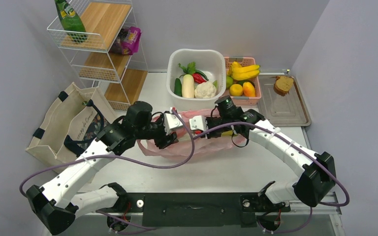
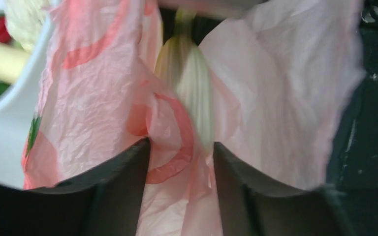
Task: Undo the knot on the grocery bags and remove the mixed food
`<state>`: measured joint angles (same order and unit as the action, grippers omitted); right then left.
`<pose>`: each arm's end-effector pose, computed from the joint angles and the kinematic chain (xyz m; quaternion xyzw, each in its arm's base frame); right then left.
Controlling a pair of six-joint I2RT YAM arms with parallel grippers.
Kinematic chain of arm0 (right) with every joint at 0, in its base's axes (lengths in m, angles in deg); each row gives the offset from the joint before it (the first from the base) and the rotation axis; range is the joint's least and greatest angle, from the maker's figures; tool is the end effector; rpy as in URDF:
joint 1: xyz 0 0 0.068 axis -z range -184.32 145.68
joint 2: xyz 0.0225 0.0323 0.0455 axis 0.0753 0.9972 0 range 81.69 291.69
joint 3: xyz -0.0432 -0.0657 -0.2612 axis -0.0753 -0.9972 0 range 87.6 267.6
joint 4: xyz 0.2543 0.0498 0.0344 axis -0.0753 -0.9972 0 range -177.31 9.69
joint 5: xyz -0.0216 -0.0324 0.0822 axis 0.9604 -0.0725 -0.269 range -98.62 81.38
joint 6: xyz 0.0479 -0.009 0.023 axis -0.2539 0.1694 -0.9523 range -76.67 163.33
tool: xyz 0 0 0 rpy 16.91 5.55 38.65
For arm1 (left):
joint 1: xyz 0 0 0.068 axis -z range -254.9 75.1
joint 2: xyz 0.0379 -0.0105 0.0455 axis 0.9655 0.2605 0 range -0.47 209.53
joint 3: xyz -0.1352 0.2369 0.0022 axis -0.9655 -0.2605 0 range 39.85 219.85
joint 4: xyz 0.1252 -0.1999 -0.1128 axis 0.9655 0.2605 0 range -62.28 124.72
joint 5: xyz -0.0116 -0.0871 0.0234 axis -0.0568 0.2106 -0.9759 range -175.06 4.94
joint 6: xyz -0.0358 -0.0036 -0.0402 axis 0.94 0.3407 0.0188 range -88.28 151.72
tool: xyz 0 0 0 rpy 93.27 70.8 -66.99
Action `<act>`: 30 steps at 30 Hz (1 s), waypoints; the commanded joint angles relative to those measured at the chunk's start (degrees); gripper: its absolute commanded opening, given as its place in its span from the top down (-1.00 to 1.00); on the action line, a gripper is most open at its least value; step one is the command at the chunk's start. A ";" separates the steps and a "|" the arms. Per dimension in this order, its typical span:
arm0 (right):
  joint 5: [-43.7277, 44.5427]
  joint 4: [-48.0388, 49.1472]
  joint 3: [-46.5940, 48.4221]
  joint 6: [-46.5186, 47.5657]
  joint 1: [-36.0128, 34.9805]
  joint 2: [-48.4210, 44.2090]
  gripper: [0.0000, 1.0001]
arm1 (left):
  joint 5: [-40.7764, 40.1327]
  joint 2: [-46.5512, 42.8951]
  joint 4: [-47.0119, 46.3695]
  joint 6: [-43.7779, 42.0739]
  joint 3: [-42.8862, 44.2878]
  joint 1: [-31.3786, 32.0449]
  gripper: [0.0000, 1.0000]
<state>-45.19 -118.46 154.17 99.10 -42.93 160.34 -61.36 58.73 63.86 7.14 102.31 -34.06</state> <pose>0.2101 0.1949 0.3008 -0.7276 0.5285 0.2436 0.3633 0.1537 -0.1519 0.3562 0.5471 0.6702 -0.2447 0.4377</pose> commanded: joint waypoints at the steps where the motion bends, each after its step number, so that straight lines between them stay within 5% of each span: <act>1: -1.62 4.34 -1.63 0.00 -0.54 -5.40 1.00 | 1.51 1.95 -1.19 2.93 -0.60 -4.29 0.21; 4: -1.25 3.84 -5.01 5.38 -0.79 -7.72 1.00 | 4.73 1.76 -3.60 4.81 -1.49 -10.77 0.85; 6: -1.33 3.68 -5.95 6.95 -1.11 -8.81 1.00 | 5.23 1.19 -5.43 4.90 -2.53 -12.81 1.00; 11: -2.76 7.08 -5.08 3.84 -0.54 -9.20 1.00 | 0.37 1.11 -7.12 1.46 -5.69 -13.25 1.00; 19: -4.62 28.69 -3.39 -28.37 4.68 -8.94 1.00 | -1.27 -4.80 -9.65 -1.94 -14.29 -13.97 1.00; 30: -5.91 32.81 -2.26 -35.07 0.23 -11.51 1.00 | 0.56 -3.47 -16.68 4.72 -15.67 -16.67 1.00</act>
<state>-49.41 -93.74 148.29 67.82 -39.37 152.58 -60.38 52.44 49.70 9.13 84.36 -50.23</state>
